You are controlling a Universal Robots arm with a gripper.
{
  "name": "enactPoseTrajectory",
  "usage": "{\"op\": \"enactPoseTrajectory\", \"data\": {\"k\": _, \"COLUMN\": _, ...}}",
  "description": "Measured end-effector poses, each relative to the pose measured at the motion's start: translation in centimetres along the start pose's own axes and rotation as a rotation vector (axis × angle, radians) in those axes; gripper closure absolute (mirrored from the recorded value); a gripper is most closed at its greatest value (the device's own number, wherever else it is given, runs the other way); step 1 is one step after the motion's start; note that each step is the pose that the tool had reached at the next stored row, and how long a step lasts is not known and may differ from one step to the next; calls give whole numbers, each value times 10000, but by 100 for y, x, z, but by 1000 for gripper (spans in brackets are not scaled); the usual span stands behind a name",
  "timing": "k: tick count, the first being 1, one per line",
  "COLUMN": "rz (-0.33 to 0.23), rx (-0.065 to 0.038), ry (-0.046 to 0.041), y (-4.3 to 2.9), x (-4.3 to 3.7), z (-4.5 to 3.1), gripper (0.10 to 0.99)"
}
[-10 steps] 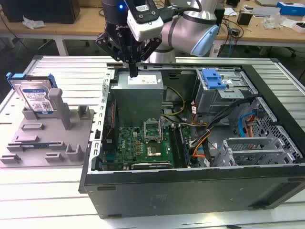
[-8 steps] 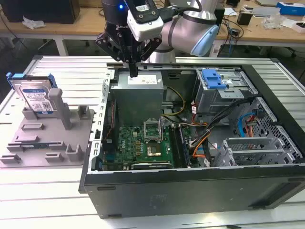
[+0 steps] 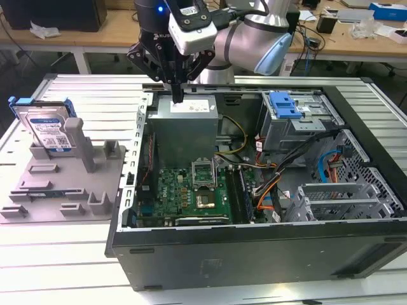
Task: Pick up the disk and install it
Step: 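Reach for the disk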
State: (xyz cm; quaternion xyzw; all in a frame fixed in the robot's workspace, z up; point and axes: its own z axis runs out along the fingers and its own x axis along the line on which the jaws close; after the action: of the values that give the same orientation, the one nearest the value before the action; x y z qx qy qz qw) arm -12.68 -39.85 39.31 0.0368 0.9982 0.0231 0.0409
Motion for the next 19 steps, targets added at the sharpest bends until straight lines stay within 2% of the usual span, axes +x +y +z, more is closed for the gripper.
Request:
{"op": "enactPoseTrajectory", "data": {"k": 3, "rz": 0, "rx": 1, "ry": 45, "y": 15, "x": 205, "z": -12, "gripper": 980}}
{"op": "enactPoseTrajectory", "data": {"k": 7, "rz": 1, "rx": 3, "ry": 60, "y": 38, "x": 368, "z": -19, "gripper": 980}}
{"op": "enactPoseTrajectory", "data": {"k": 8, "rz": 3, "rx": 3, "ry": 67, "y": 45, "x": 442, "z": -22, "gripper": 980}}
{"op": "enactPoseTrajectory", "data": {"k": 12, "rz": 1, "rx": 5, "ry": 84, "y": 70, "x": 646, "z": -25, "gripper": 980}}
{"op": "enactPoseTrajectory", "data": {"k": 13, "rz": 4, "rx": 6, "ry": 89, "y": 85, "x": 719, "z": -25, "gripper": 980}}
{"op": "enactPoseTrajectory", "data": {"k": 14, "rz": 4, "rx": 7, "ry": 96, "y": 116, "x": 864, "z": -24, "gripper": 980}}
{"op": "enactPoseTrajectory", "data": {"k": 15, "rz": 2, "rx": 6, "ry": 98, "y": 131, "x": 962, "z": -22, "gripper": 980}}
{"op": "enactPoseTrajectory", "data": {"k": 19, "rz": 5, "rx": 7, "ry": 108, "y": 165, "x": 1194, "z": -22, "gripper": 980}}
